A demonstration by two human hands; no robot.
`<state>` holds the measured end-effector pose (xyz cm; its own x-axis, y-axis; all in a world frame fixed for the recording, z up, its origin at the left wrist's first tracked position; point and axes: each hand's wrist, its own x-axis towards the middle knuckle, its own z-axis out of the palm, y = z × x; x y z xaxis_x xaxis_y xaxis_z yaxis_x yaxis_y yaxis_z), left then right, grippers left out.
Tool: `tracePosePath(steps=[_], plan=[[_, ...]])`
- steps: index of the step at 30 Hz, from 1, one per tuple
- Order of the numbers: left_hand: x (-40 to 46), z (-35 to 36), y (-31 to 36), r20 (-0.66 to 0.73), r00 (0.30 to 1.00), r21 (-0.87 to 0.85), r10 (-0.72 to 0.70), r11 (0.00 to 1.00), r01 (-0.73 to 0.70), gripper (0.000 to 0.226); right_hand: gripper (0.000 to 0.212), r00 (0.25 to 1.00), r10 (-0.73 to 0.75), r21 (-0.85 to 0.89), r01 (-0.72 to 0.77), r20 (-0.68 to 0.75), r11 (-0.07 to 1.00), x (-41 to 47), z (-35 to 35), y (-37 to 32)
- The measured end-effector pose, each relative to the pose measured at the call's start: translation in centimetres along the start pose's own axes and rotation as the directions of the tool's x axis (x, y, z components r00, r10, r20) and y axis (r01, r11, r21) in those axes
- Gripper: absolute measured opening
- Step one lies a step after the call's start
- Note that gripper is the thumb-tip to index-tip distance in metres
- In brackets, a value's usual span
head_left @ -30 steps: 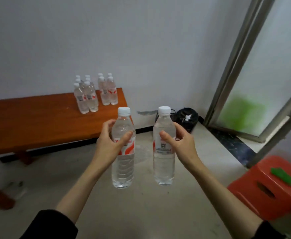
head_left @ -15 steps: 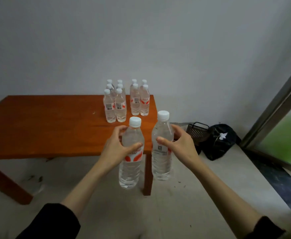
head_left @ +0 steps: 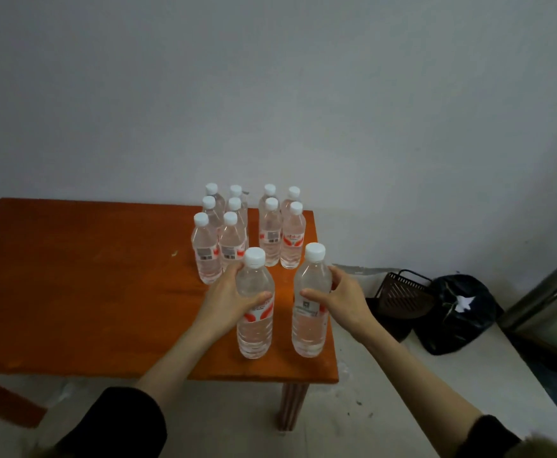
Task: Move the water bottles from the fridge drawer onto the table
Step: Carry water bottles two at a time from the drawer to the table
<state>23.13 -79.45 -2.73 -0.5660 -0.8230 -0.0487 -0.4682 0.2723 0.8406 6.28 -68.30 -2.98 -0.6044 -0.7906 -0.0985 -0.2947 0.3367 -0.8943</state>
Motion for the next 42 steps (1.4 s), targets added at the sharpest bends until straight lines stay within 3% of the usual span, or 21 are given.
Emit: tracePosePath(steps=[9, 17, 30, 35, 42], plan=[[11.3, 2.0, -3.0, 0.082, 0.997, 0.122, 0.010, 0.992, -0.020, 0.082, 0.065, 0.998, 0.063, -0.088, -0.060, 0.029, 0.994, 10.7, 2.8, 1.0], [17.9, 3.8, -5.3, 0.149, 0.989, 0.116, 0.024, 0.992, -0.041, 0.073, 0.065, 0.995, 0.092, -0.111, -0.086, 0.047, 0.990, 16.2, 4.6, 2.2], [20.6, 5.4, -4.8, 0.073, 0.997, 0.162, 0.019, 0.986, -0.031, 0.070, 0.074, 0.990, 0.101, -0.091, -0.092, 0.103, 0.992, 18.9, 4.5, 3.4], [20.2, 5.7, -4.0, 0.051, 0.999, 0.116, -0.003, 0.993, -0.003, 0.074, 0.078, 0.991, 0.130, -0.032, -0.129, 0.038, 0.991, 18.7, 4.7, 3.6], [19.0, 5.8, -3.6, -0.002, 0.999, 0.076, -0.045, 0.996, 0.045, 0.074, 0.065, 0.990, 0.118, -0.038, -0.115, 0.072, 0.993, 17.4, 4.4, 2.9]])
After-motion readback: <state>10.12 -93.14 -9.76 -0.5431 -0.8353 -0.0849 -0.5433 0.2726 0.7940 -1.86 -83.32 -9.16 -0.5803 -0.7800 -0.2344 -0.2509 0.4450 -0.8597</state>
